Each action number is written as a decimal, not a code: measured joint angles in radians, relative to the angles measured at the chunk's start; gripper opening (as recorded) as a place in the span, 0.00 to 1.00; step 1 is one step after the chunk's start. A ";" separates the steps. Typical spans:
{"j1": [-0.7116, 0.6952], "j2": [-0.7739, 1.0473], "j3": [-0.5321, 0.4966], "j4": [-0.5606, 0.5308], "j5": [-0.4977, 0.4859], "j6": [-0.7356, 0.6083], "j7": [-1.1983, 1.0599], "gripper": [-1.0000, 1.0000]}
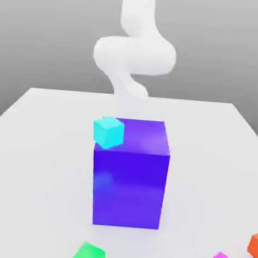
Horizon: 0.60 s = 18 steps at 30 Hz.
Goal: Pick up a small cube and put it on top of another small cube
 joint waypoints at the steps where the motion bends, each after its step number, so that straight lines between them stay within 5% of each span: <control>1: 0.011 0.039 0.001 0.002 0.003 0.011 -0.013 0.50; 18: 0.162 0.659 0.068 0.033 0.016 0.183 -0.191 0.50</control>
